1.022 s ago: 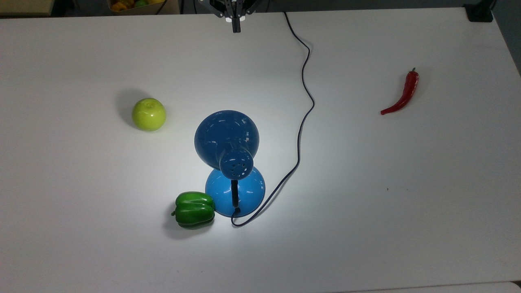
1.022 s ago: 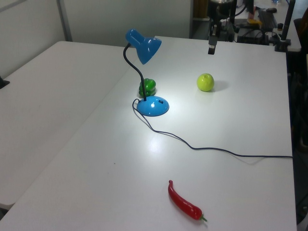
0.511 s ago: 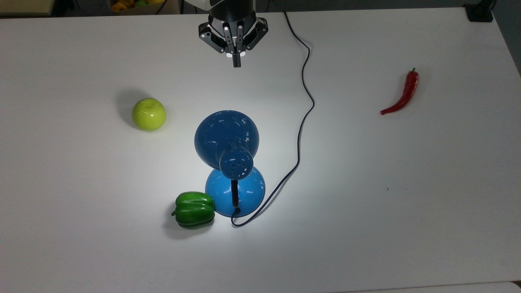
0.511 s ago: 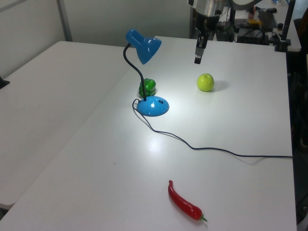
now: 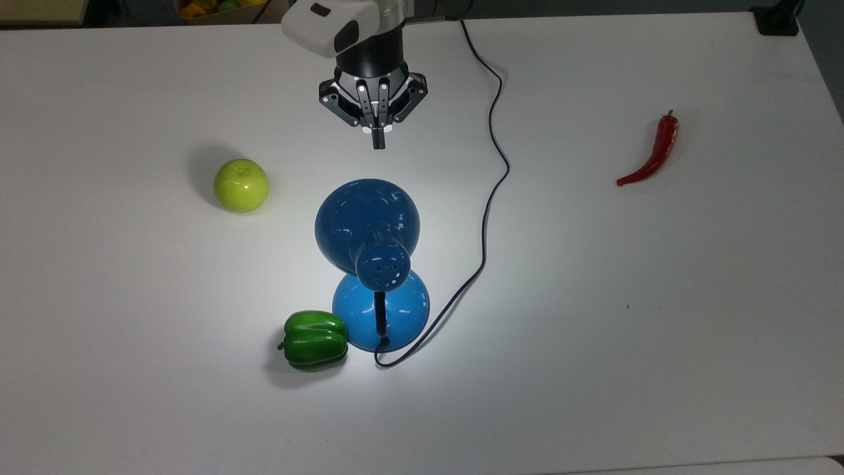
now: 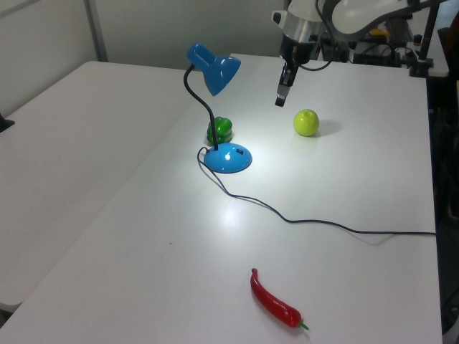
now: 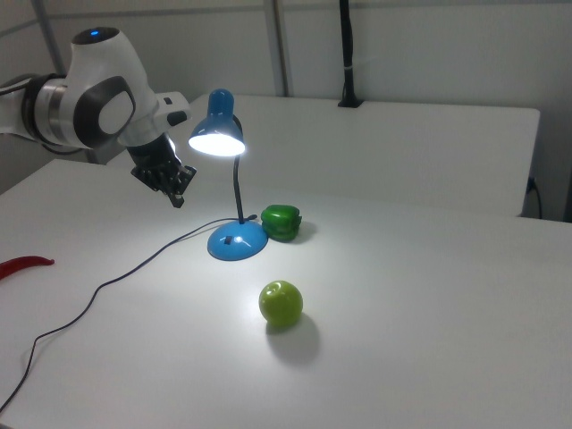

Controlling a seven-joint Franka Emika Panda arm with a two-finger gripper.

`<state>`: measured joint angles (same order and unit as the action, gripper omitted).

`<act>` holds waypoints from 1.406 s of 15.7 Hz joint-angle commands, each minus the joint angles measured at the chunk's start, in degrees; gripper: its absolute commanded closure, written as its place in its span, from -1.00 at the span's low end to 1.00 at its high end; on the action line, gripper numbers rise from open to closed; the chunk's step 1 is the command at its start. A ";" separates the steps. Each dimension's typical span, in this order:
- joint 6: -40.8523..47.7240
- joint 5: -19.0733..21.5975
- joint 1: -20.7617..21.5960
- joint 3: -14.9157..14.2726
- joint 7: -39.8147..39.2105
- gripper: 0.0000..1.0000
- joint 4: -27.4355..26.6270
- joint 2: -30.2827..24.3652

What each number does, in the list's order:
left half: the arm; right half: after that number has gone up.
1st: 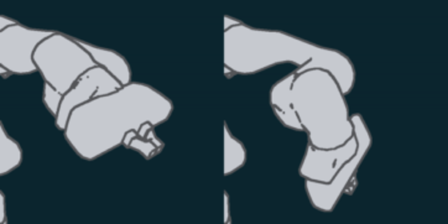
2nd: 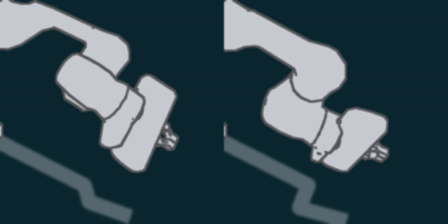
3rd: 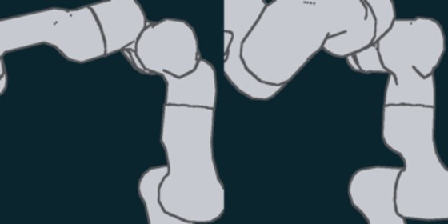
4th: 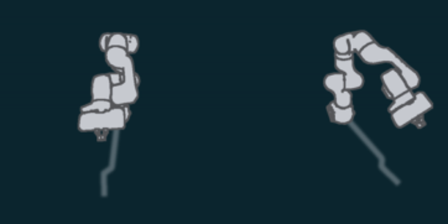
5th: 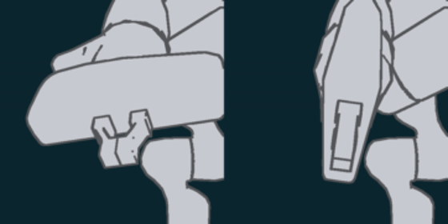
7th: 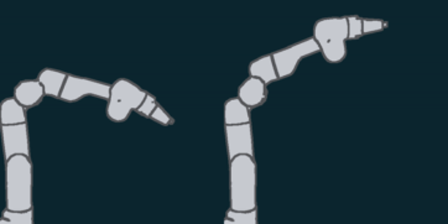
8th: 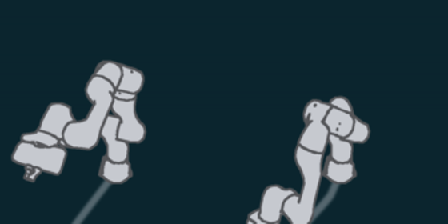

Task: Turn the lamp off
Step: 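Lower the gripper over the switch on the blue lamp base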

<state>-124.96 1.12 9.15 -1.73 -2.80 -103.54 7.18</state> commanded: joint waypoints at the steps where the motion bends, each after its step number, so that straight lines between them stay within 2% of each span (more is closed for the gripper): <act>1: -5.63 0.29 0.34 -0.29 -0.80 1.00 -1.05 2.31; 7: -11.87 -0.42 0.34 -0.29 -0.71 1.00 -2.37 5.82; 13: -27.16 -0.33 0.26 -0.29 -0.54 1.00 -10.54 6.01; 17: -36.74 -0.33 0.43 -0.29 1.39 1.00 -13.79 7.23; 22: -39.22 -0.42 0.17 -0.29 1.39 1.00 -12.92 9.95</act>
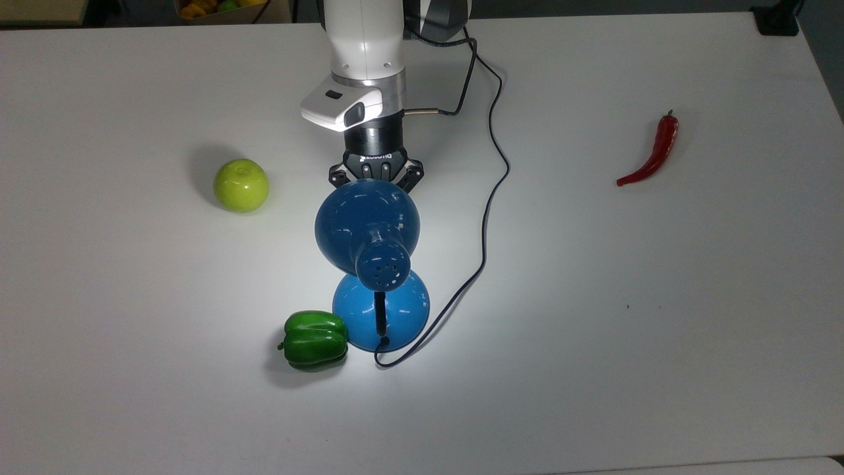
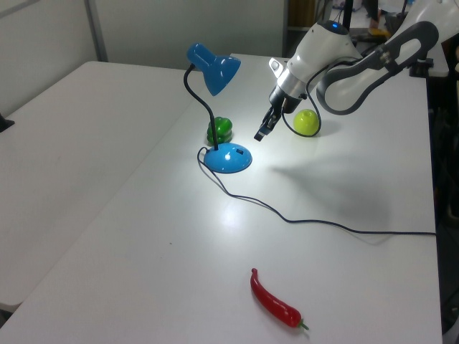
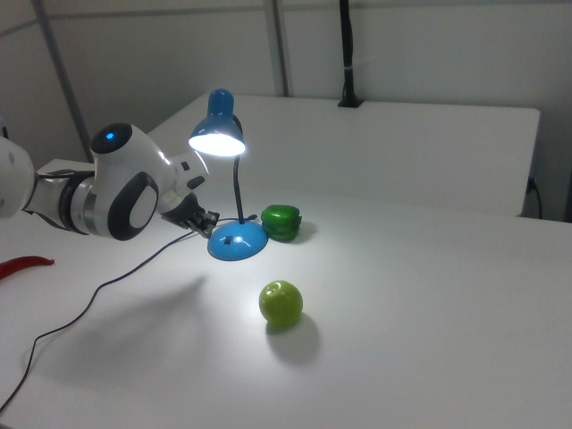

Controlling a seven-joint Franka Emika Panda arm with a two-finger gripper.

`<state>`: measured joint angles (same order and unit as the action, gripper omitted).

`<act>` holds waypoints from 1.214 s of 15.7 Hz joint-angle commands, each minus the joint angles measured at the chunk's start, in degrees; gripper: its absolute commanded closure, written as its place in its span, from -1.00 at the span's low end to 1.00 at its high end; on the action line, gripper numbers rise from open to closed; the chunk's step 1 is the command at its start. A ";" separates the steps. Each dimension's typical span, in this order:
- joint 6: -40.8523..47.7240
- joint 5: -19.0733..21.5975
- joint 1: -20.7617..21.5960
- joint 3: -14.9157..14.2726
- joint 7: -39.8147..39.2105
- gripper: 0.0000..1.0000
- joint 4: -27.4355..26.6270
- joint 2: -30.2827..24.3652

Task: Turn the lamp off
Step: 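Lower the gripper over the switch on the blue lamp base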

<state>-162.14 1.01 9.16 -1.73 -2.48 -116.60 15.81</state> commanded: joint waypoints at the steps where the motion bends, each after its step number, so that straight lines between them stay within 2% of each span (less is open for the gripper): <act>1: -2.12 -0.31 0.07 -0.38 1.08 1.00 0.84 2.02; 6: -7.13 -0.31 0.16 -1.00 0.99 1.00 2.16 5.28; 11: -7.49 -0.31 0.16 -1.09 0.99 1.00 4.88 7.65; 19: -8.37 -0.40 0.25 -1.17 0.90 1.00 6.21 9.94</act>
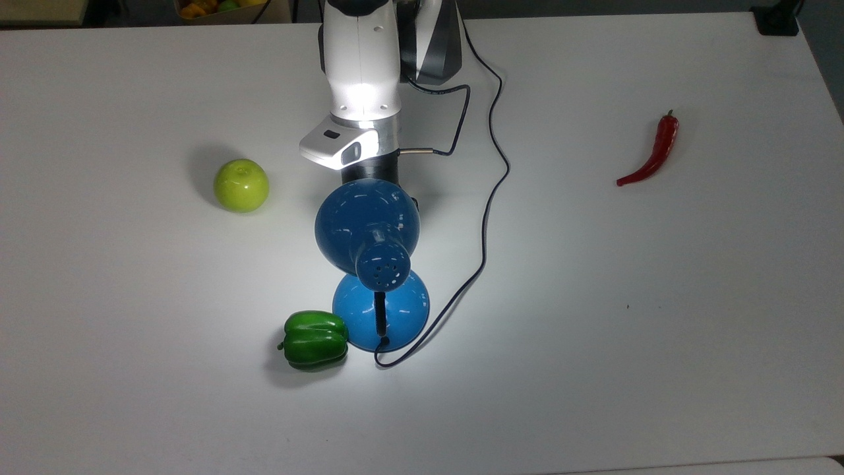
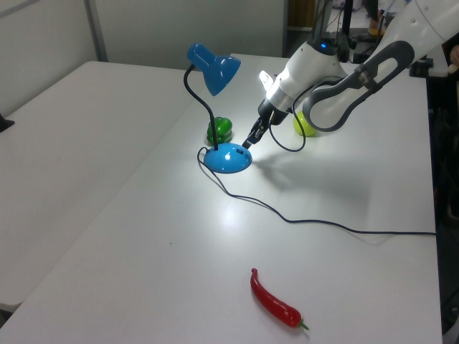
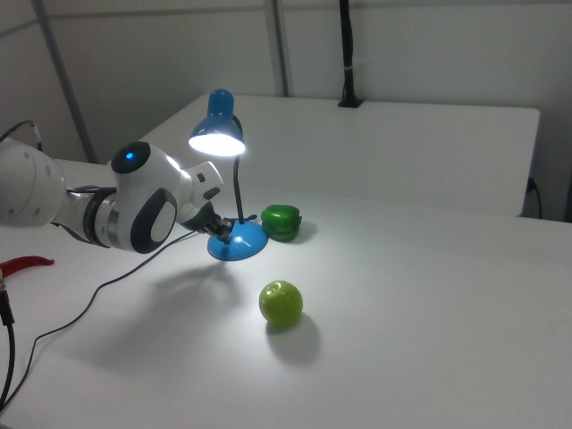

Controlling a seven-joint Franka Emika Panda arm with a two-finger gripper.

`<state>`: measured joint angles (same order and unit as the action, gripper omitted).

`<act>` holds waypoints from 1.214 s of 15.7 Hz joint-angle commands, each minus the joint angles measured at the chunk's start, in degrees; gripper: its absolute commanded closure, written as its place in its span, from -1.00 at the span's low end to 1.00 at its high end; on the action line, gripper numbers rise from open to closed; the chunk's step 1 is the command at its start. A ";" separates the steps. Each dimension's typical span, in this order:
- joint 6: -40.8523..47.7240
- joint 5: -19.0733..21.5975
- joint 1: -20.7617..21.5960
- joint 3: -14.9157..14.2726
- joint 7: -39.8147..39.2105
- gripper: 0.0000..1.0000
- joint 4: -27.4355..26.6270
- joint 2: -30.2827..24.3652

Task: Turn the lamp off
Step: 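Press down on the lamp base switch with the gripper fingertips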

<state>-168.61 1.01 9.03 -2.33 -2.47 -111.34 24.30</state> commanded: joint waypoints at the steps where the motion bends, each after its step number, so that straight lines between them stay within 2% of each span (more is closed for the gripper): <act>1: -1.89 -0.40 0.37 -0.57 0.89 1.00 1.04 1.62; 7: -1.89 -0.40 0.46 -0.57 0.71 1.00 3.32 3.38; 19: -1.54 -0.75 0.28 -0.84 0.45 1.00 2.01 3.74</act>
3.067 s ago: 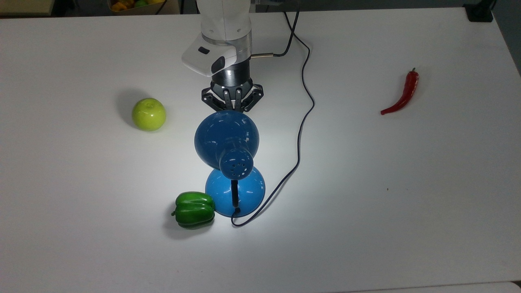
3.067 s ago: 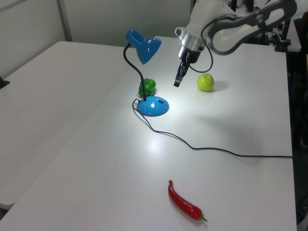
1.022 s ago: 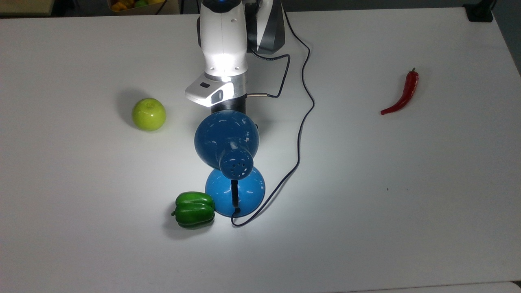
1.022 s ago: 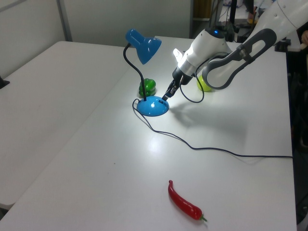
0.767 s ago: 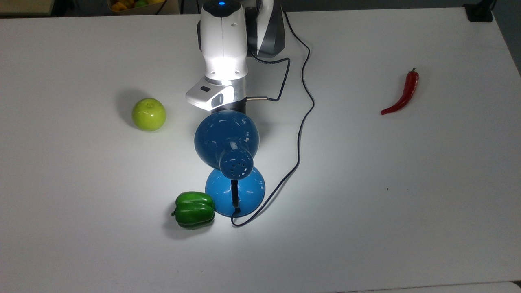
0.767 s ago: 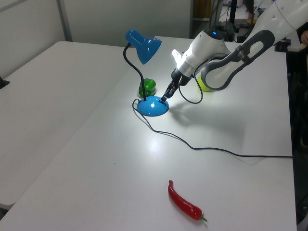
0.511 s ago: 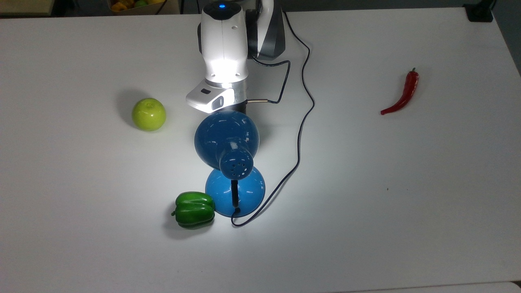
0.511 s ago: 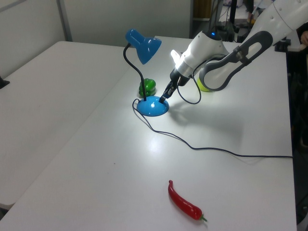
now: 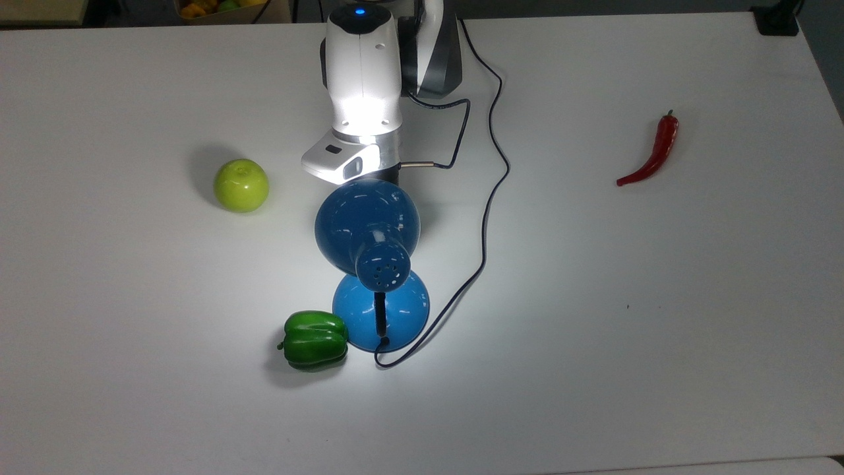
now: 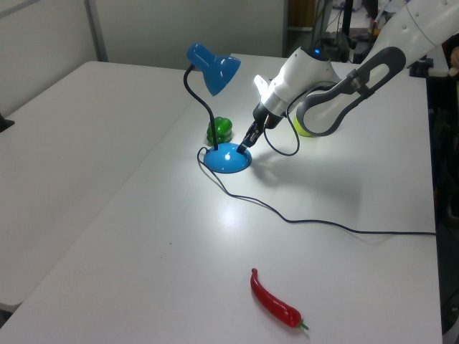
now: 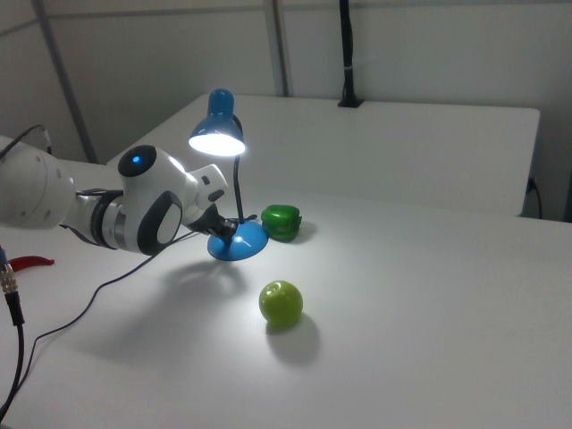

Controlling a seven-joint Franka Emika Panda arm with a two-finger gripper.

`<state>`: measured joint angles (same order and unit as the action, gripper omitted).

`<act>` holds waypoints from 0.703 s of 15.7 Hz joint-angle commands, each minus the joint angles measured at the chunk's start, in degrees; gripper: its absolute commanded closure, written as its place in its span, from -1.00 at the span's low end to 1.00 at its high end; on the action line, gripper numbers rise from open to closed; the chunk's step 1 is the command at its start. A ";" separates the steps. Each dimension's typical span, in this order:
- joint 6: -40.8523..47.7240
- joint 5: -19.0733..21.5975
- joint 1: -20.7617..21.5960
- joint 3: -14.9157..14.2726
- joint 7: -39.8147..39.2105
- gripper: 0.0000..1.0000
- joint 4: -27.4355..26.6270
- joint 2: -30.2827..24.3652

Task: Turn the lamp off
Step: 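Press down on the lamp base switch with the gripper fingertips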

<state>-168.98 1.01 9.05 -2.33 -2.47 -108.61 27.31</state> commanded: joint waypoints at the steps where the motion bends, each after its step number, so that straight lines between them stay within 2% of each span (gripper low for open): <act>1: -1.18 -0.75 0.27 -0.83 0.45 1.00 -1.07 0.64; 6: -0.74 -0.83 0.09 -0.92 0.54 1.00 -1.87 0.02; 11: 0.65 -0.83 -0.09 -0.92 0.54 1.00 -4.67 -3.49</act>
<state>-168.98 1.01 8.90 -2.55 -2.47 -109.34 27.23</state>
